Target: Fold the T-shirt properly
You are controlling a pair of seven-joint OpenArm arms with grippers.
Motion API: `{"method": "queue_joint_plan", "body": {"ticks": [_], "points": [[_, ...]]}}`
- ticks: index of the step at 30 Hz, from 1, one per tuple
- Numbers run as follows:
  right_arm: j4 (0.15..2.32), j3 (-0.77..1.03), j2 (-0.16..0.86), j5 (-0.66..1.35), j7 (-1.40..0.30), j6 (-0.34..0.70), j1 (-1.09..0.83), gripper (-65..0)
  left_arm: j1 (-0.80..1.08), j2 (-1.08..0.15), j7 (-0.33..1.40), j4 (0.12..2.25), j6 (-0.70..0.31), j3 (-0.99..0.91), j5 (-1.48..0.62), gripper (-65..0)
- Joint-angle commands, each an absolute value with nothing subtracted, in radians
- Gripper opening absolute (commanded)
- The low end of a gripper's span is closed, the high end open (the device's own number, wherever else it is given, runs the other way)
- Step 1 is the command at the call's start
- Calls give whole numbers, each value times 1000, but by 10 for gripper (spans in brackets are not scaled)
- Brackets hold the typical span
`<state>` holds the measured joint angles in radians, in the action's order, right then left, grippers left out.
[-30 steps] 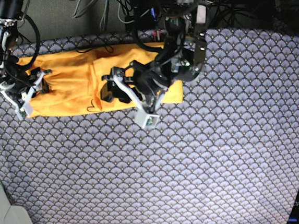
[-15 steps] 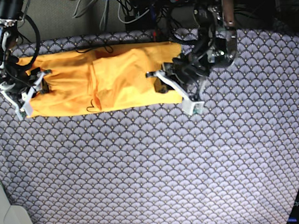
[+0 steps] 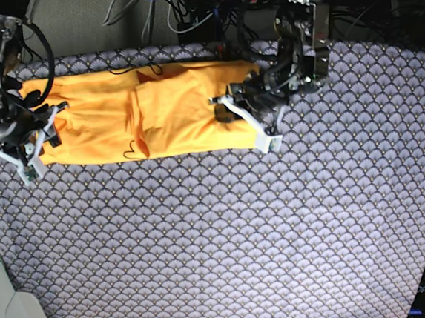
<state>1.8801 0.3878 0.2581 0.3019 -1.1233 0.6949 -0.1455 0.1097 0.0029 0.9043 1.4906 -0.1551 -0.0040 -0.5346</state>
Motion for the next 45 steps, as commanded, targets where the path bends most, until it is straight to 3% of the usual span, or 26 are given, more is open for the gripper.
{"method": "queue_joint_plan", "body": {"ticks": [1, 13, 20, 30, 45], "points": [[1917, 404, 272, 312, -1129, 698, -136, -395, 93, -2, 883, 1498, -137, -7, -512, -650], [1910, 544, 243, 315, -1199, 698, -131, -392, -21, -2, 885, 1411, -137, -7, -512, -650], [1759, 555, 242, 329, -1201, 698, -107, -255, -16, -2, 889, 1412, -137, -7, -513, -650], [1580, 552, 371, 728, -1194, 698, -104, -249, 15, -28, 885, 1417, -139, -8, -515, -650], [1402, 547, 387, 736, -1145, 698, -68, -247, 21, -30, 894, 1486, -139, -8, -515, -650]]}}
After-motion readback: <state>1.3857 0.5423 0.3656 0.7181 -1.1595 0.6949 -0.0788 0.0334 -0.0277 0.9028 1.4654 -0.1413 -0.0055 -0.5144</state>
